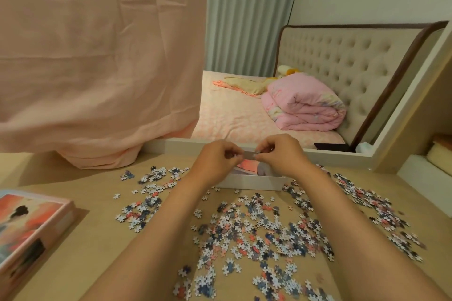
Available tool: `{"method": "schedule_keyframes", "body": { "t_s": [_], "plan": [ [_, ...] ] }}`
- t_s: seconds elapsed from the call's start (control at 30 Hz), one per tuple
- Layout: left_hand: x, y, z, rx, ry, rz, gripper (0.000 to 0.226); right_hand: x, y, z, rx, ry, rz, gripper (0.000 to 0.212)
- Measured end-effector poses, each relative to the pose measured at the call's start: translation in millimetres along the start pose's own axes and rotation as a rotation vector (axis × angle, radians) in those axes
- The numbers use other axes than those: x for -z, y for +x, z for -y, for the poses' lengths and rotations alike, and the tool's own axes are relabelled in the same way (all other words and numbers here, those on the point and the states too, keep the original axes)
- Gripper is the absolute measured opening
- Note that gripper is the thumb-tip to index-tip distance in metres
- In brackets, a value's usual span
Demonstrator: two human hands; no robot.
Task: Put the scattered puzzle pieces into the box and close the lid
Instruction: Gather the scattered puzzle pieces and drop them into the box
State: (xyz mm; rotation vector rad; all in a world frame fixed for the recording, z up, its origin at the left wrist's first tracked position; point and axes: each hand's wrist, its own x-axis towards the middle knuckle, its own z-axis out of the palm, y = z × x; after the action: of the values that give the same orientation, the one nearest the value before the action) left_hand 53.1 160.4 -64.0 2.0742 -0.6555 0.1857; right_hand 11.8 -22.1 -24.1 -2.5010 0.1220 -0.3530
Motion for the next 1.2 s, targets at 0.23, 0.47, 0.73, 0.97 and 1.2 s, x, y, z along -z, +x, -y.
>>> {"method": "schedule_keyframes", "body": {
  "t_s": [0.23,0.47,0.73,0.97,1.2],
  "plan": [
    [-16,20,9,-0.074,0.293,0.247,0.025,-21,3,-19,0.004,-0.056,0.209,0.026],
    [-10,1,11,-0.156,0.314,0.117,0.025,-1,-30,-14,0.086,-0.007,0.080,0.020],
    [-16,-67,12,-0.131,0.571,0.462,0.058,-35,-73,-24,0.157,-0.385,0.522,0.059],
    [-21,-73,16,-0.147,0.518,0.452,0.056,-23,-75,-25,0.133,-0.253,0.548,0.041],
    [-10,-69,12,-0.056,0.563,0.561,0.091,1,-81,-32,-0.051,-0.430,0.593,0.107]
  ]
}}
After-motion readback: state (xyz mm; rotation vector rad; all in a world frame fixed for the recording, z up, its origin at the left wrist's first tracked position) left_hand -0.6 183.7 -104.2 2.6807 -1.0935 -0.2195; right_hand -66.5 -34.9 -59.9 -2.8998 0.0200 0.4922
